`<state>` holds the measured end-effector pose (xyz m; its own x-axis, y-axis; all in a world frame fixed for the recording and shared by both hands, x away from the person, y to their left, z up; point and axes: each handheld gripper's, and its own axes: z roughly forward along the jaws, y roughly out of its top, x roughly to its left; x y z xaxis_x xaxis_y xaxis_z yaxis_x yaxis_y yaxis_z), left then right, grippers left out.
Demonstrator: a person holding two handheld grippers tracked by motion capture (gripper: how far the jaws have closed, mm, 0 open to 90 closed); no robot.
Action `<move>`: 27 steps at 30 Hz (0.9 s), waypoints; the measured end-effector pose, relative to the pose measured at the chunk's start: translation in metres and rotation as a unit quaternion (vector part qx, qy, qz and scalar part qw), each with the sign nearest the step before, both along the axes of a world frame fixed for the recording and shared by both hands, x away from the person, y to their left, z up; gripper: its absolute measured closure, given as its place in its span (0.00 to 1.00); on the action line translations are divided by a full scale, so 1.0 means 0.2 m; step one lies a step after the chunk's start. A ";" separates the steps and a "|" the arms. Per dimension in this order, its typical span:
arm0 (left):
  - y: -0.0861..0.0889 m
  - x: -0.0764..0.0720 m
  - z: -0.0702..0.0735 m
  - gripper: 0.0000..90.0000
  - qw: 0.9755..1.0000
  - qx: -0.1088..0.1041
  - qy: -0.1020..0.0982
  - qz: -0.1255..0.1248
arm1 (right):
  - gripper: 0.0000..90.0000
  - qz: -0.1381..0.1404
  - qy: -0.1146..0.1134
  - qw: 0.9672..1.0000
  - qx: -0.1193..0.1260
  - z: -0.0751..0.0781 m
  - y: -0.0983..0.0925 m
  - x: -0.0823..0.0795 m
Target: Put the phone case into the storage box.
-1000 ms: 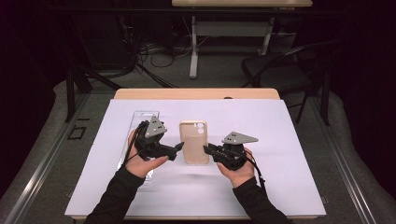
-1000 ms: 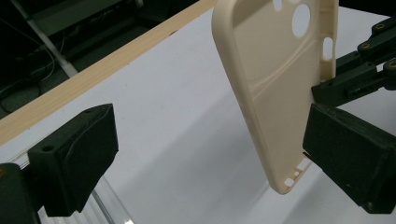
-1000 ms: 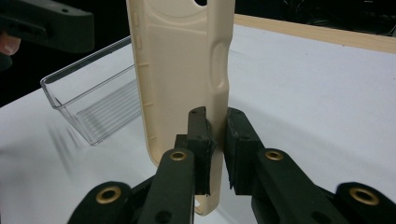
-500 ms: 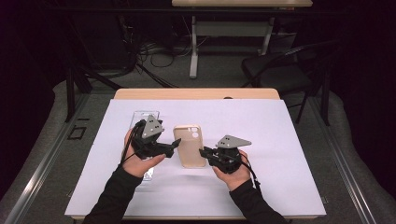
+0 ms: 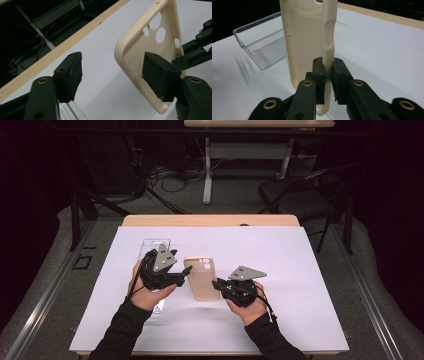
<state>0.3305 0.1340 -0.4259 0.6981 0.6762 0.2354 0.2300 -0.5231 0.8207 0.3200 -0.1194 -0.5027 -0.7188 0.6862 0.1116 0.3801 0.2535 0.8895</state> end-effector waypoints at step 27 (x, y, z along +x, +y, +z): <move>-0.06 -0.07 0.00 0.68 0.997 0.054 -0.049 0.016 | 0.91 0.006 0.005 1.000 -0.006 -0.02 0.02 -0.01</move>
